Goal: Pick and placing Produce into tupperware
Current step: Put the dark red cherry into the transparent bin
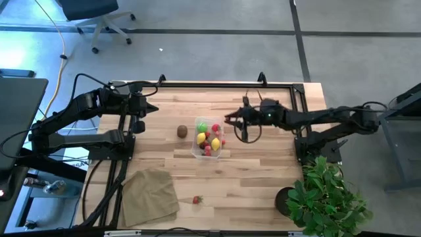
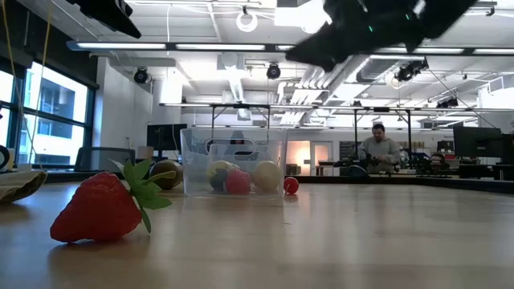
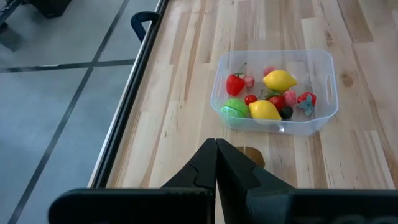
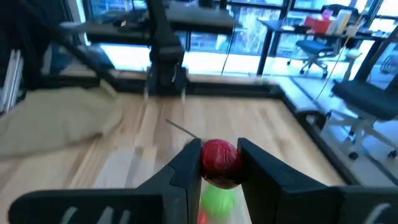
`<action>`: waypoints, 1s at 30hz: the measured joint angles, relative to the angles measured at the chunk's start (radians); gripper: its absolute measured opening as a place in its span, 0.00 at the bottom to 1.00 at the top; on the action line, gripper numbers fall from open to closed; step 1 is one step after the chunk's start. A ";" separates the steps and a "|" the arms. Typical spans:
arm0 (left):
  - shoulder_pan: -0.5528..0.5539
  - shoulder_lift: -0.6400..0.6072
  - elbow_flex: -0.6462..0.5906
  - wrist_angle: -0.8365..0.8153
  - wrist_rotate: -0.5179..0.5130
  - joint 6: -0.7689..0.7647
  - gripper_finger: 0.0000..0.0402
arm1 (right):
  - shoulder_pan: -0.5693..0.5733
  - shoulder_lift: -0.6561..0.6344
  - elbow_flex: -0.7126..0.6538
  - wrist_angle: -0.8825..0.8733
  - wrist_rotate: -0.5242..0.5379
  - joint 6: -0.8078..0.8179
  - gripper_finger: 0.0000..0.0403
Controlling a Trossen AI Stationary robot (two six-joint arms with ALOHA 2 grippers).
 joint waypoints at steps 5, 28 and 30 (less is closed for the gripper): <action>0.000 0.000 0.000 0.000 0.000 0.000 0.00 | 0.000 0.074 0.242 -0.267 0.002 -0.002 0.20; 0.000 0.000 0.000 0.000 0.000 0.000 0.00 | 0.014 0.862 1.054 -1.253 0.006 -0.061 0.20; 0.000 0.000 0.000 0.000 0.000 0.000 0.00 | 0.013 0.892 1.072 -1.263 0.004 -0.063 0.20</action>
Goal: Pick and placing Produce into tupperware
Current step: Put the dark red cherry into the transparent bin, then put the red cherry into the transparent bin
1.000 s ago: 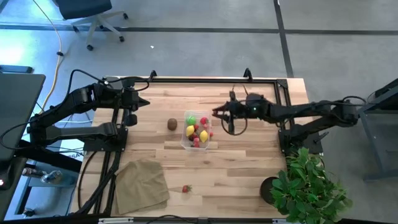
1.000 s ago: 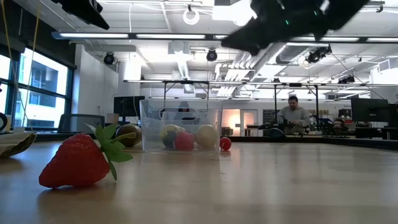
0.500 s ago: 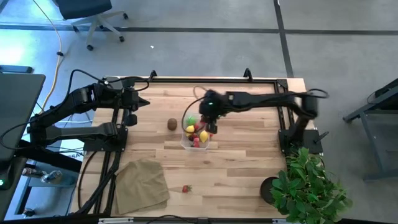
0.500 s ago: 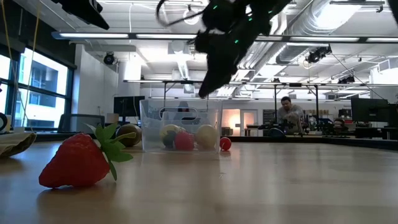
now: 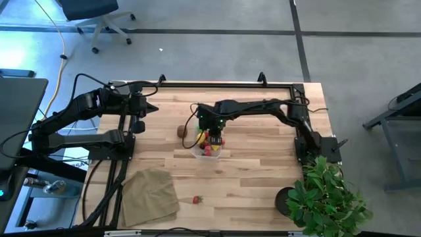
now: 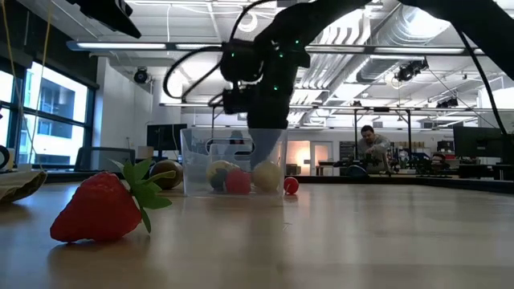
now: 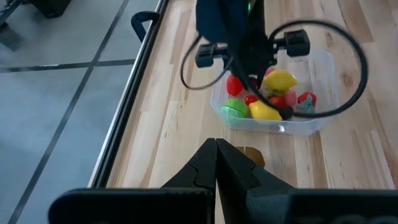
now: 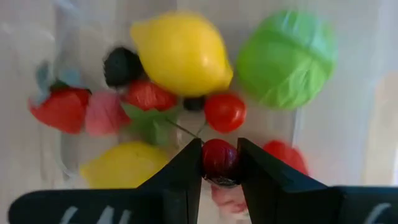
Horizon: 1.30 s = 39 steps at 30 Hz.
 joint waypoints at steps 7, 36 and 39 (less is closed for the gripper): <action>0.000 0.000 0.000 0.000 0.000 0.000 0.00 | 0.000 0.022 0.006 -0.022 -0.009 0.007 0.20; 0.000 0.000 0.000 0.000 0.000 0.000 0.00 | -0.025 -0.070 0.006 -0.050 -0.148 -0.023 0.36; 0.000 0.000 0.000 0.000 0.000 0.000 0.00 | -0.031 -0.141 0.006 -0.060 -0.145 -0.027 0.36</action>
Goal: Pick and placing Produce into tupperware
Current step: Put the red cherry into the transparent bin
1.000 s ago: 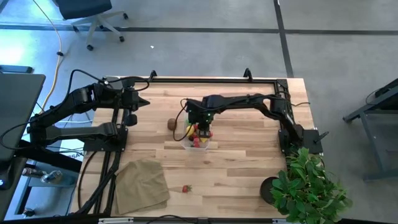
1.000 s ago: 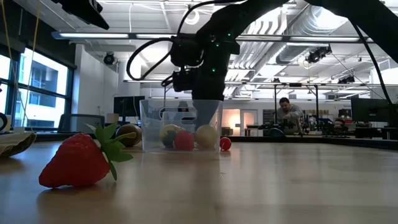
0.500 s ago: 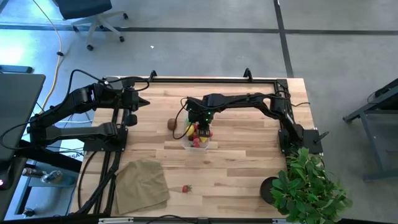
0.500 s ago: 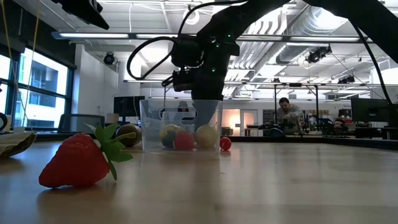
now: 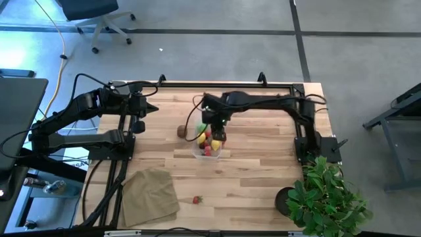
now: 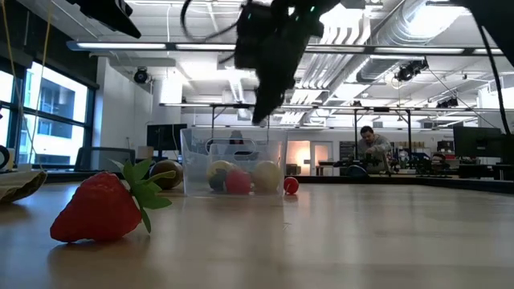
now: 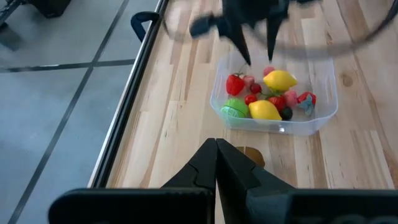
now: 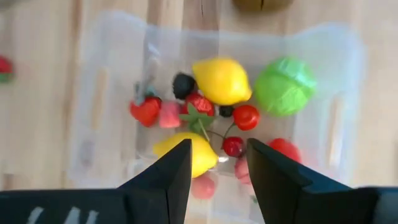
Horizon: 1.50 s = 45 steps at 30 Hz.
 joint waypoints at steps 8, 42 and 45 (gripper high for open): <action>0.000 0.000 0.000 0.000 0.000 0.000 0.00 | -0.038 -0.196 -0.001 -0.053 0.023 -0.008 0.36; 0.000 0.000 0.000 0.000 0.000 0.000 0.00 | 0.048 -0.683 -1.507 1.714 0.101 0.087 0.39; 0.000 0.000 0.000 0.000 0.000 0.000 0.00 | 0.061 -0.604 -1.490 1.742 0.097 0.082 0.40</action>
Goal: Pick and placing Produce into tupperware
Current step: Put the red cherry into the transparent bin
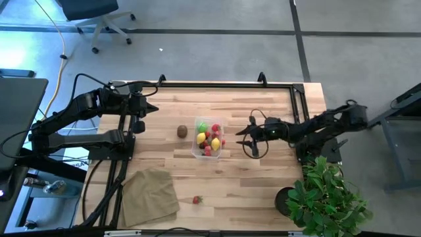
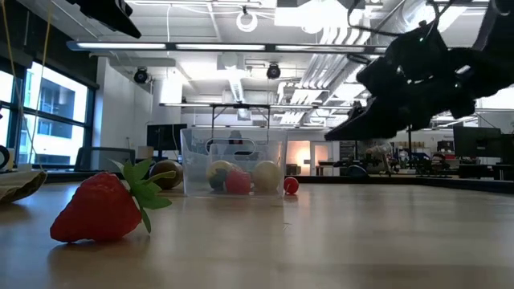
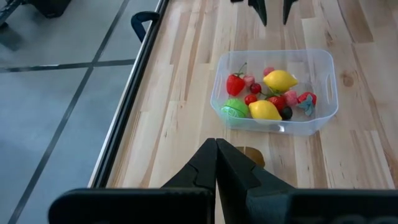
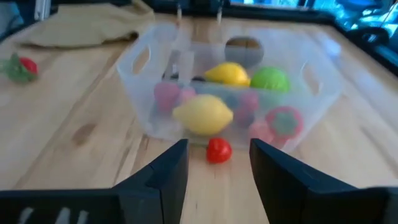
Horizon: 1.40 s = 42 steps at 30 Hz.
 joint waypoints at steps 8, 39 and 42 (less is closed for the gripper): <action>0.000 0.000 0.000 0.000 0.000 0.000 0.00 | -0.004 0.287 0.016 0.344 -0.035 0.051 0.42; 0.000 0.000 0.000 0.000 0.000 0.000 0.00 | 0.004 0.564 0.206 0.297 0.002 0.120 0.42; 0.000 0.000 0.000 0.000 0.000 0.000 0.00 | 0.004 0.564 0.224 0.258 0.005 0.118 0.42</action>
